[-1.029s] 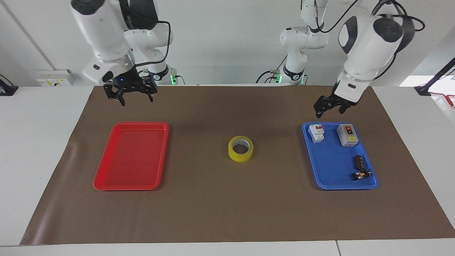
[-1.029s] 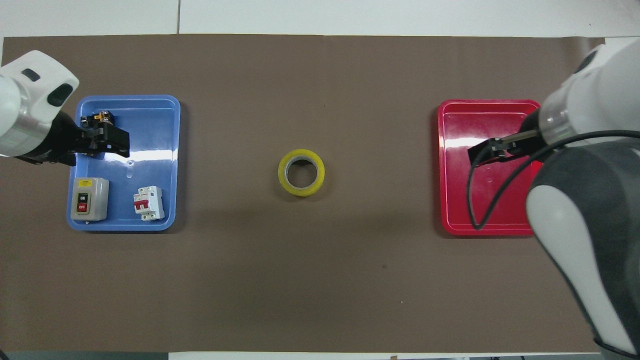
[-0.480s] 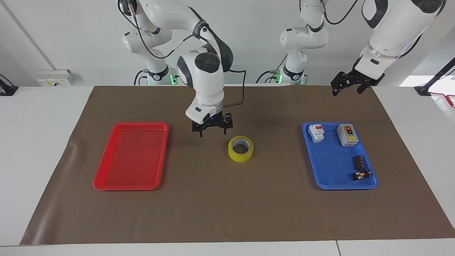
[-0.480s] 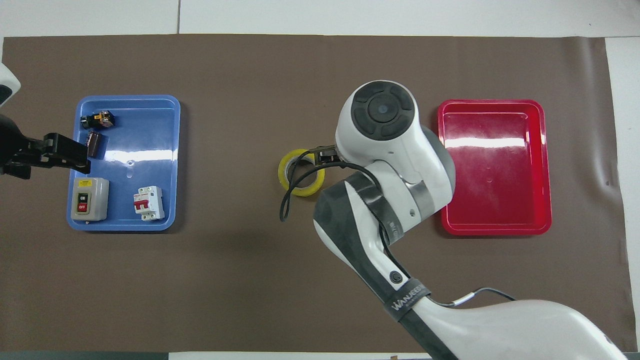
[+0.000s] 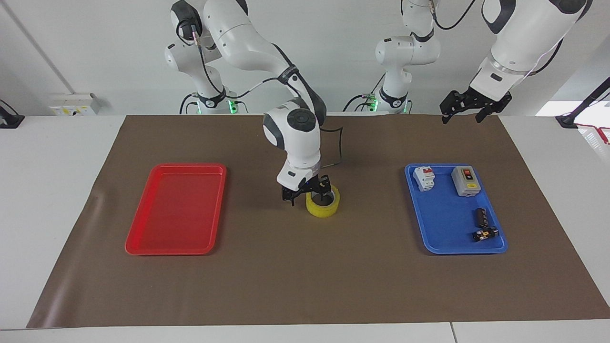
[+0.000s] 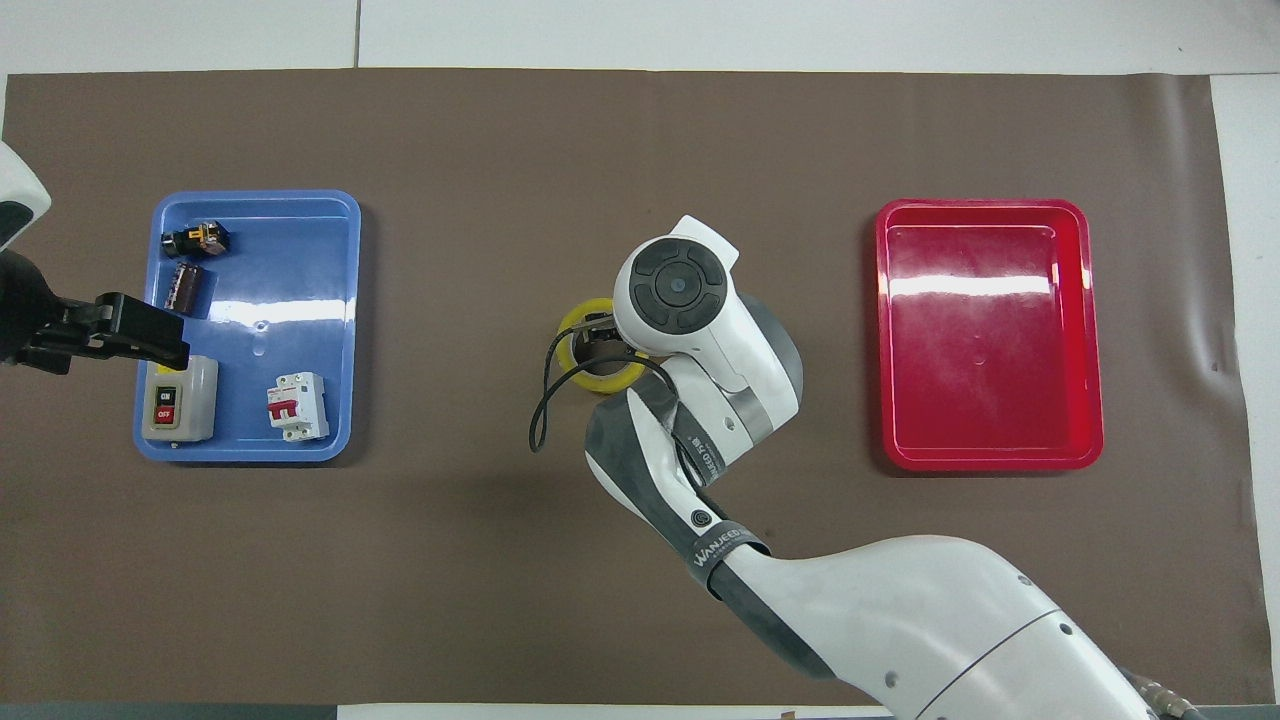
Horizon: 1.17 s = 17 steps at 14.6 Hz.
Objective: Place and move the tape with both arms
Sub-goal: 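Reach the right gripper to the tape and grasp it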
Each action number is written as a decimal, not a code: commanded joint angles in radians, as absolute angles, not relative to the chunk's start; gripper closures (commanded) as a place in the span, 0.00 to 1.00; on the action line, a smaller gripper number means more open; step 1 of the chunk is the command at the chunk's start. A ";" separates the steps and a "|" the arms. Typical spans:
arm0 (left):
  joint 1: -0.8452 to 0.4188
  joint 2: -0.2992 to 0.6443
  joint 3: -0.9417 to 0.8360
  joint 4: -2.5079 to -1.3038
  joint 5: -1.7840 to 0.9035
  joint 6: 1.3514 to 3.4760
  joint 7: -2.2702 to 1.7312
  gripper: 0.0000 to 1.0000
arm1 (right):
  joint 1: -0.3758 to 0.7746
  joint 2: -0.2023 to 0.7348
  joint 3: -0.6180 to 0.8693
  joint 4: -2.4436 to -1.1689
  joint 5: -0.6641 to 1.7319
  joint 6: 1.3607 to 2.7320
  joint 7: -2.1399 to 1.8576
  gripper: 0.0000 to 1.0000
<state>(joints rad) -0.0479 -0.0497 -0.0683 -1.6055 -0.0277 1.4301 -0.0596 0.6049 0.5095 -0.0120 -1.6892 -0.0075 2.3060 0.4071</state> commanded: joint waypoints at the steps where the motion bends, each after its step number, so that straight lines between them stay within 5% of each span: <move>1: -0.051 -0.065 -0.058 -1.629 -0.054 1.436 -0.043 0.00 | 0.594 0.465 0.005 -1.784 -0.003 2.370 0.324 0.01; 4: -0.051 -0.031 -0.054 -1.572 -0.052 1.394 -0.041 0.00 | 0.592 0.465 0.003 -1.793 -0.003 2.399 0.263 0.41; 8: -0.051 -0.032 -0.044 -1.575 -0.054 1.393 -0.041 0.00 | 0.598 0.503 0.005 -1.793 -0.003 2.465 0.271 0.52; 10: -0.049 -0.040 -0.046 -1.594 -0.051 1.407 -0.043 0.00 | 0.597 0.505 0.005 -1.793 -0.003 2.461 0.268 1.00; 15: 0.001 -0.040 -0.071 -1.594 -0.052 1.413 -0.043 0.00 | 0.562 0.492 -0.009 -1.610 -0.021 2.133 0.334 1.00; 17: 0.009 -0.040 -0.089 -1.592 -0.051 1.413 -0.043 0.00 | 0.482 0.404 -0.021 -1.609 -0.044 2.033 0.310 1.00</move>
<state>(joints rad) -0.0159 -0.0417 -0.0639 -1.6000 -0.0314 1.4198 -0.0566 0.5652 0.4878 -0.0250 -1.6225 -0.0204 2.1256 0.3223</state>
